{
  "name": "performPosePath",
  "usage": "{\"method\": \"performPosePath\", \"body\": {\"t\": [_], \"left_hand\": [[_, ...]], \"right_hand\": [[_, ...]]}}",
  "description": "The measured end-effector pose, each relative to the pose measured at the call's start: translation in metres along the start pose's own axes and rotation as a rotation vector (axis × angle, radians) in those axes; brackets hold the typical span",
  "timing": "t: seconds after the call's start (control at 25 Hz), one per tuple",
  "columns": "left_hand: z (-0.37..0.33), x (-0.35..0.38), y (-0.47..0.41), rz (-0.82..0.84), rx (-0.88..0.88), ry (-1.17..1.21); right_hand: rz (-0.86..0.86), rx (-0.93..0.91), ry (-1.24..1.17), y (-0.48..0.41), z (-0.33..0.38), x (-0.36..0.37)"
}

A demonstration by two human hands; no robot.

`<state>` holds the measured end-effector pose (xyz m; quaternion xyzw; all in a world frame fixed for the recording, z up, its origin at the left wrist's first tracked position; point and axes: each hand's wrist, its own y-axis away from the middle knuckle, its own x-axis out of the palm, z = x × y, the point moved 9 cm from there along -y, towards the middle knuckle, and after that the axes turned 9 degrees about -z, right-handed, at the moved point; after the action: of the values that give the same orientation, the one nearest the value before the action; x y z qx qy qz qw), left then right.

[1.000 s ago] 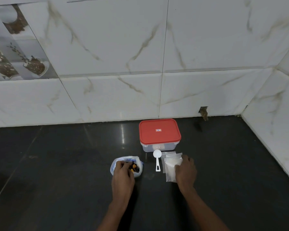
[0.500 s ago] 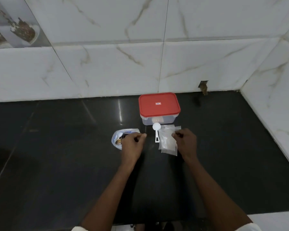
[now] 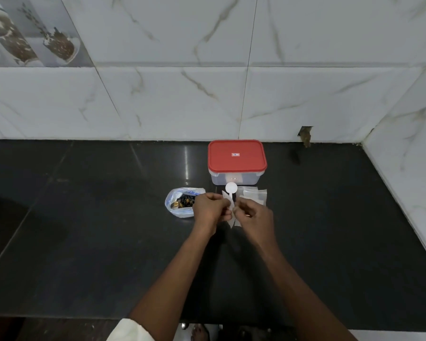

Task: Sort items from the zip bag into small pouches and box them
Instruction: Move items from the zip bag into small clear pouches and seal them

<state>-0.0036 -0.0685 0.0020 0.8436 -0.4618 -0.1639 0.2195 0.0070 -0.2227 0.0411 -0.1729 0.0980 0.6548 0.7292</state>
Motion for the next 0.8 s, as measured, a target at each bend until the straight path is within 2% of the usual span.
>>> {"method": "performPosePath", "body": {"t": [0.16,0.24,0.32,0.44,0.52,0.64,0.72,0.8], "left_hand": [[-0.01,0.003,0.015,-0.002,0.163,-0.115],[-0.009,0.003,0.017,0.025,0.162,-0.124],[-0.011,-0.001,0.017,-0.008,0.189,-0.18],[-0.028,0.004,0.021,-0.05,0.412,-0.604],[-0.04,0.008,0.024,-0.034,0.504,-0.726],[-0.041,0.004,0.017,0.139,0.609,-0.63],[-0.026,0.001,0.016,0.281,0.586,-0.566],[-0.014,-0.004,0.009,0.283,0.517,-0.455]], "right_hand": [[0.119,0.035,0.062,-0.02,-0.001,0.01],[0.181,0.06,0.121,-0.027,-0.004,0.016],[0.211,0.003,0.239,-0.033,-0.004,0.021],[0.205,-0.071,0.372,-0.033,0.001,0.023],[0.211,-0.095,0.364,-0.034,0.004,0.024],[0.168,-0.109,0.311,-0.042,0.014,0.014],[0.171,-0.098,0.27,-0.048,0.02,0.013],[0.223,-0.045,0.209,-0.05,0.021,0.022]]}}
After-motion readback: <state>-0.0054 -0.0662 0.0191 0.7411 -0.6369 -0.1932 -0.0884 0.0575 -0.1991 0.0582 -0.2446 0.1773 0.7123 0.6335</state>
